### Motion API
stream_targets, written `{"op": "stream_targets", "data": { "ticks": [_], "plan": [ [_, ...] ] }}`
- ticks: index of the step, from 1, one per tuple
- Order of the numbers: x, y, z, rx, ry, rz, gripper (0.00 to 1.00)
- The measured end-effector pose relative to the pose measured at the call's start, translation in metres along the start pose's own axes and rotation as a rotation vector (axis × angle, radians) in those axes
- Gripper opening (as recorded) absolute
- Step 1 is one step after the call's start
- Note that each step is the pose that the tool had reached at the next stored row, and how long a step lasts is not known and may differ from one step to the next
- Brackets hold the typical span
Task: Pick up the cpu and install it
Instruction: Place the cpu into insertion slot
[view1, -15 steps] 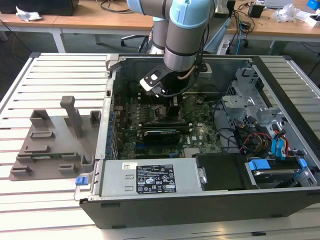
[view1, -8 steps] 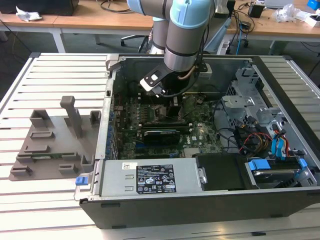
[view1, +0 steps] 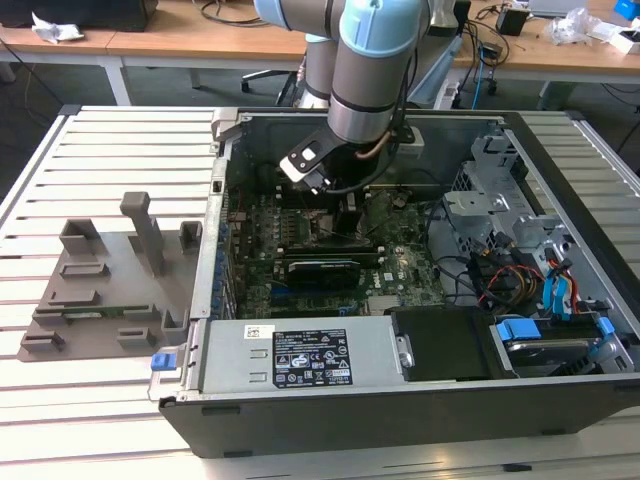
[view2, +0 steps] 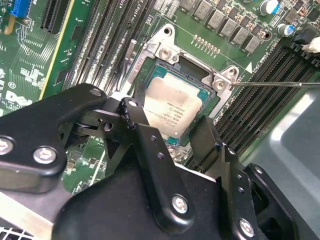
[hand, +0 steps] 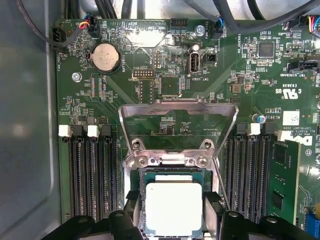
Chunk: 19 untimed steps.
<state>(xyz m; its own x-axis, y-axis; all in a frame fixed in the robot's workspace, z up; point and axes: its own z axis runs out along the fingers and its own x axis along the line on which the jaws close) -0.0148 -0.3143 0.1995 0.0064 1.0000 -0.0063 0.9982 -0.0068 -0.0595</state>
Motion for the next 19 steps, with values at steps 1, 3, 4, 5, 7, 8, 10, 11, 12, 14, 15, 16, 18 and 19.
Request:
{"op": "stream_targets", "data": {
  "ticks": [1,3,4,5,7,8,10,11,12,14,15,16,18,19],
  "plan": [
    [0.0004,-0.0001,0.0,0.0,0.0,0.0,0.62],
    [0.0005,-0.0008,0.0001,0.0,0.0002,0.0,0.62],
    [0.0005,-0.0016,0.0001,-0.0002,0.0002,0.0,0.62],
    [0.0005,-0.0019,0.0001,-0.0006,0.0001,0.0,0.62],
    [0.0005,-0.0021,-0.0016,-0.0012,0.0001,0.0,0.62],
    [0.0005,-0.0023,-0.0036,-0.0013,0.0,0.0,0.62],
    [0.0005,-0.0027,-0.0087,-0.0016,-0.0001,0.0,0.62],
    [0.0006,-0.003,-0.0104,-0.0022,-0.0002,0.0,0.62],
    [0.0006,-0.0033,-0.0115,-0.0028,-0.0001,0.0,0.62],
    [0.0007,-0.0039,-0.0116,-0.0035,0.0002,0.0,0.47],
    [0.0006,-0.0046,-0.0117,-0.0036,-0.0001,0.0,0.47],
    [0.0006,-0.0051,-0.0117,-0.0037,-0.0001,0.0,0.41],
    [0.0006,-0.0058,-0.0116,-0.0037,-0.0001,0.0,0.29],
    [0.0005,-0.0059,-0.0116,-0.0038,-0.0003,0.0,0.23]
  ]
}}
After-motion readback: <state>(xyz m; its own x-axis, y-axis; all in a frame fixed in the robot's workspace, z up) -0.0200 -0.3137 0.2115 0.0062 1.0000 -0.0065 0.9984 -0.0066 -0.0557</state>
